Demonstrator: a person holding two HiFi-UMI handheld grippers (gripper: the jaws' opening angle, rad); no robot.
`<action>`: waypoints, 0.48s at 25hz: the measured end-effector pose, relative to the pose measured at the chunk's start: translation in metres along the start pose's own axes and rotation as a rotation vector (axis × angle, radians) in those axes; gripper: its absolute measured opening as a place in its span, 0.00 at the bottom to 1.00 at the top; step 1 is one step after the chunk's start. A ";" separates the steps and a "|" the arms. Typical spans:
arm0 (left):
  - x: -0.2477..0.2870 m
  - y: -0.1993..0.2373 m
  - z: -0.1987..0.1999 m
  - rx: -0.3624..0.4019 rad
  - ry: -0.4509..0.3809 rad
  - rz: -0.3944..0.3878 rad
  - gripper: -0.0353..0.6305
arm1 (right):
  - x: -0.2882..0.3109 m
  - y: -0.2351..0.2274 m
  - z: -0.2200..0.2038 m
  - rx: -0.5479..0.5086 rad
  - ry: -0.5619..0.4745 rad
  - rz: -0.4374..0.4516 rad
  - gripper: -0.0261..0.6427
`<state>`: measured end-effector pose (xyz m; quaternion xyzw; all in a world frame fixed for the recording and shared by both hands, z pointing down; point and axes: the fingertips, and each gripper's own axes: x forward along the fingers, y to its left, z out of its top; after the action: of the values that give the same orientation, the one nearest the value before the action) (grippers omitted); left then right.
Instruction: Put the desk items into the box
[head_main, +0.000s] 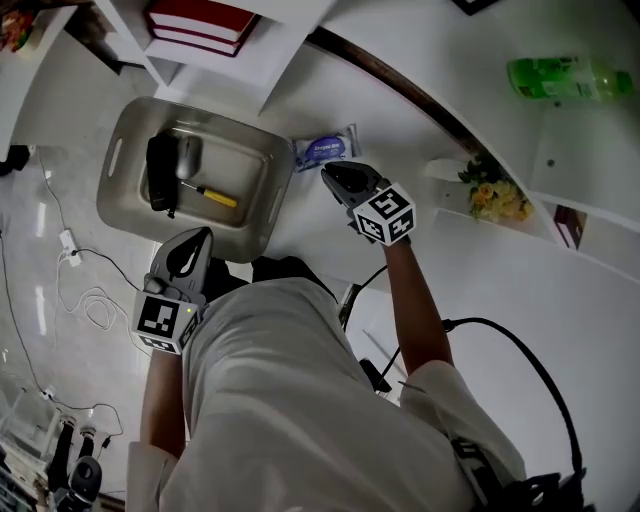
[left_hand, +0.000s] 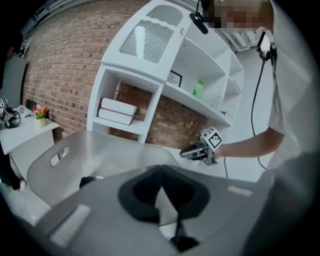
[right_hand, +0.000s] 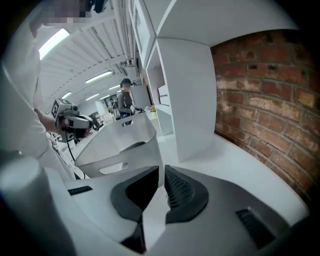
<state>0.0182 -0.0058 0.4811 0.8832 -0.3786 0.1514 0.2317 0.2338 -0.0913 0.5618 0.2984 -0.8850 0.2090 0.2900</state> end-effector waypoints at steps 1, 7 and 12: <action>0.000 0.000 -0.001 -0.005 0.002 0.012 0.06 | 0.004 -0.007 -0.003 -0.014 0.023 0.009 0.05; -0.008 0.004 -0.007 -0.043 0.001 0.084 0.06 | 0.033 -0.043 -0.022 -0.094 0.142 0.058 0.10; -0.013 0.006 -0.004 -0.082 -0.017 0.139 0.06 | 0.052 -0.062 -0.042 -0.161 0.238 0.092 0.14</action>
<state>0.0047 0.0005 0.4799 0.8458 -0.4469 0.1440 0.2535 0.2566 -0.1355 0.6381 0.2065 -0.8711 0.1842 0.4058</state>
